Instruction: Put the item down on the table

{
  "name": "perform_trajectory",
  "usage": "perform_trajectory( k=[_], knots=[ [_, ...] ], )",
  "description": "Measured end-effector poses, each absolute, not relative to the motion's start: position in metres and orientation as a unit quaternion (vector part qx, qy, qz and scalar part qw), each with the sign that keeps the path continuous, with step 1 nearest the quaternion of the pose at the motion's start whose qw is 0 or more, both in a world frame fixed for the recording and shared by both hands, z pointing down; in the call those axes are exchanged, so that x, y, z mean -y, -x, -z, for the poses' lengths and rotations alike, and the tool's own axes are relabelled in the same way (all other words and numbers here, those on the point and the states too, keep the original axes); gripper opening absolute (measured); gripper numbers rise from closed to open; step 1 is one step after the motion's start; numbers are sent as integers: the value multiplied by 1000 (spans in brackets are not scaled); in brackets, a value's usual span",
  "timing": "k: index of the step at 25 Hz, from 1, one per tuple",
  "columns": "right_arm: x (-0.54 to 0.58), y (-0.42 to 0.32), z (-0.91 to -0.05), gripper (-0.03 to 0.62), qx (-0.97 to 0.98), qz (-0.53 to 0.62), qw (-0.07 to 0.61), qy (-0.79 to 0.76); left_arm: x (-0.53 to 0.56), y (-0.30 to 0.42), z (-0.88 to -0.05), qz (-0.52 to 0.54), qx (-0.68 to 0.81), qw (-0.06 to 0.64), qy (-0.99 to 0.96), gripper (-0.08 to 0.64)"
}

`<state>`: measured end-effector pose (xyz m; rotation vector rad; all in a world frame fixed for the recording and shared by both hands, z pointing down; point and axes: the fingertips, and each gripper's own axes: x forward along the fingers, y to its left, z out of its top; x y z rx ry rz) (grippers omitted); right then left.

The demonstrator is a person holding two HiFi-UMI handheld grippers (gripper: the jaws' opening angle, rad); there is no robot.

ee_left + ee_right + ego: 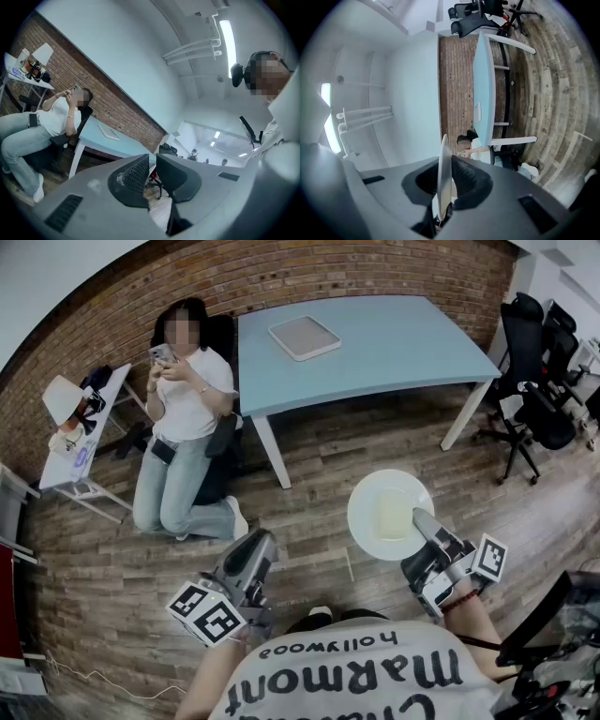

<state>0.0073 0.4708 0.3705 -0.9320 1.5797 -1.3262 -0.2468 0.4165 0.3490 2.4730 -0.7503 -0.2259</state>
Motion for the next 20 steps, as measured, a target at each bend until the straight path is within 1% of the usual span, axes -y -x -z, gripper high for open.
perform_trajectory(
  k=[8,14,20],
  knots=[
    [-452,-8,-363,40,-645,518,430,363,-400,246,-346,88,271,265,-921,49],
    [-439,-9,-361,41,-639,511,446,362,-391,246,-338,91,253,245,-931,49],
    [-421,7,-362,40,-627,517,468,348,-375,262,-338,91,247,239,-935,49]
  ],
)
